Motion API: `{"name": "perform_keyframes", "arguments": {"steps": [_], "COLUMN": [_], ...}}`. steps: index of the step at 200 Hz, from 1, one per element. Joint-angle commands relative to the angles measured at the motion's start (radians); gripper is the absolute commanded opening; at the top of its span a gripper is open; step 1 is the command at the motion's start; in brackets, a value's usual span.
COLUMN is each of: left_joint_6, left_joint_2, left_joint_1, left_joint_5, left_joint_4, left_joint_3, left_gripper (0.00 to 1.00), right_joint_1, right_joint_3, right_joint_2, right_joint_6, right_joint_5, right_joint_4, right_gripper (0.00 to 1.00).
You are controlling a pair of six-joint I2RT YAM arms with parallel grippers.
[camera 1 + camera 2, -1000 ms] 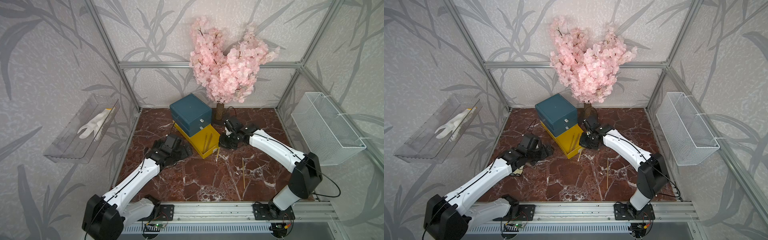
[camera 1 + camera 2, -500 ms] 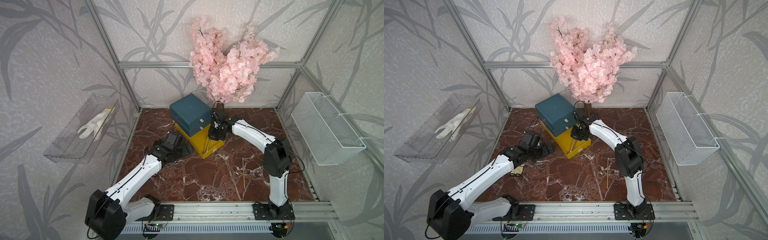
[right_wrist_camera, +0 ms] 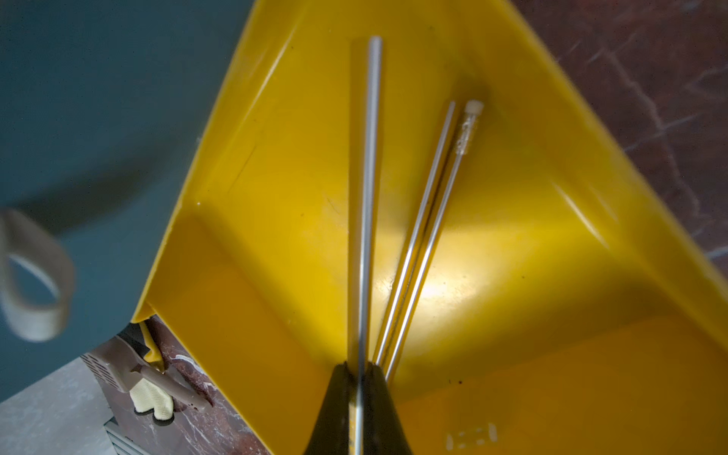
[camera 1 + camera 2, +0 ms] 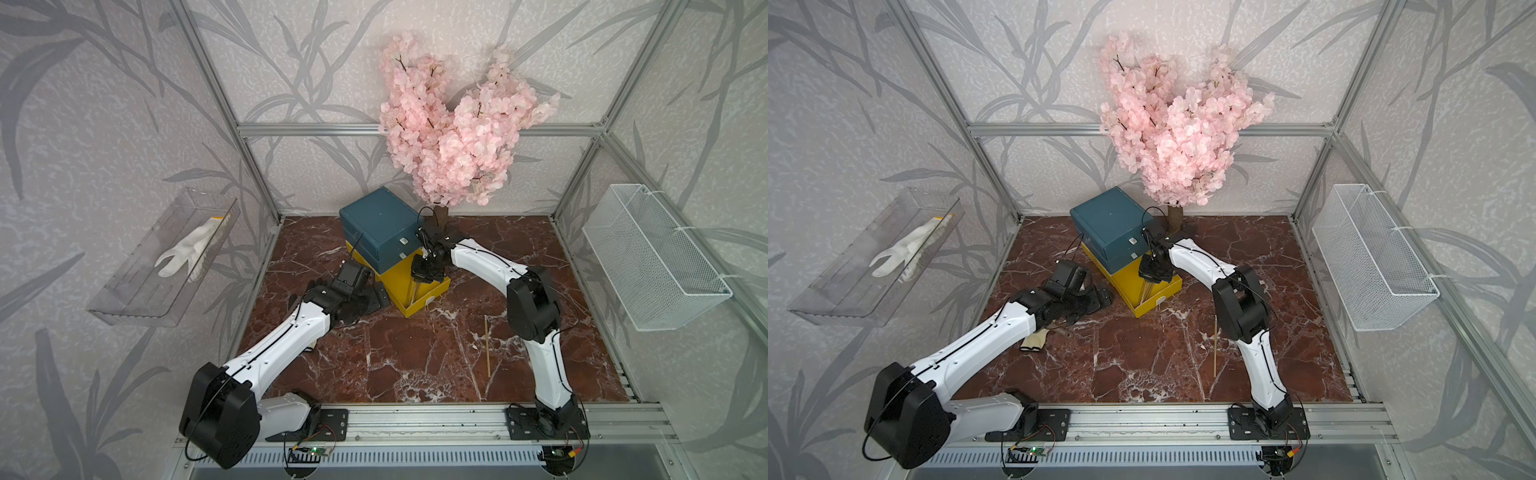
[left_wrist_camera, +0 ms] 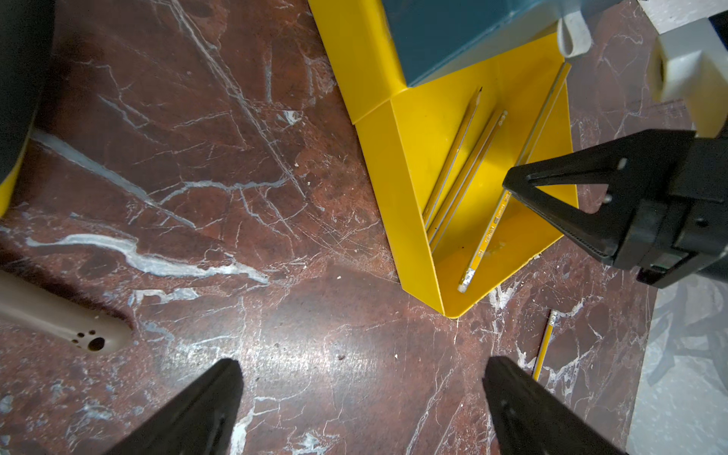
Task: Please place the pencils in the drawer according to their color
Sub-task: Place the pencil in the drawer.
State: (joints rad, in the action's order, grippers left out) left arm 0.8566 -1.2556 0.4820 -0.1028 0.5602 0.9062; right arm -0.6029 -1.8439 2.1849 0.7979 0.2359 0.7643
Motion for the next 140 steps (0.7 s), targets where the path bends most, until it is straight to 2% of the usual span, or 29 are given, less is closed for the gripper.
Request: {"name": "perform_keyframes", "arguments": {"steps": [1, 30, 47, 60, 78, 101, 140], "left_joint_6": [-0.005, -0.003, 0.001, 0.002, 0.002, 0.002, 0.001], "left_joint_2": [-0.015, -0.035, -0.045, -0.048, -0.055, -0.057, -0.063], "left_joint_1": [-0.006, -0.005, -0.005, -0.006, -0.005, -0.005, -0.006], "left_joint_5": [-0.006, -0.011, -0.015, -0.016, -0.015, -0.012, -0.011], "left_joint_4": [-0.014, -0.017, -0.017, -0.016, -0.016, -0.017, -0.018], "left_joint_3": [0.034, 0.04, 0.045, 0.046, 0.048, 0.049, 0.055], "left_gripper": [1.0, 1.0, 1.0, 1.0, 1.0, 1.0, 1.0], "right_joint_1": [-0.007, -0.017, -0.017, -0.017, -0.017, -0.017, -0.017], "right_joint_3": [-0.005, -0.005, 0.001, 0.003, 0.005, 0.008, 0.023], "right_joint_2": [0.006, 0.012, 0.009, 0.004, -0.006, -0.03, -0.089], "right_joint_6": [-0.034, -0.074, -0.078, -0.081, -0.087, -0.089, -0.085], "right_joint_5": [0.012, 0.003, 0.0, -0.001, -0.005, -0.007, -0.006], "right_joint_4": [0.015, 0.025, 0.027, 0.028, 0.03, 0.026, 0.019], "right_gripper": [0.0, 0.0, 0.12, 0.25, 0.34, 0.38, 0.39]}}
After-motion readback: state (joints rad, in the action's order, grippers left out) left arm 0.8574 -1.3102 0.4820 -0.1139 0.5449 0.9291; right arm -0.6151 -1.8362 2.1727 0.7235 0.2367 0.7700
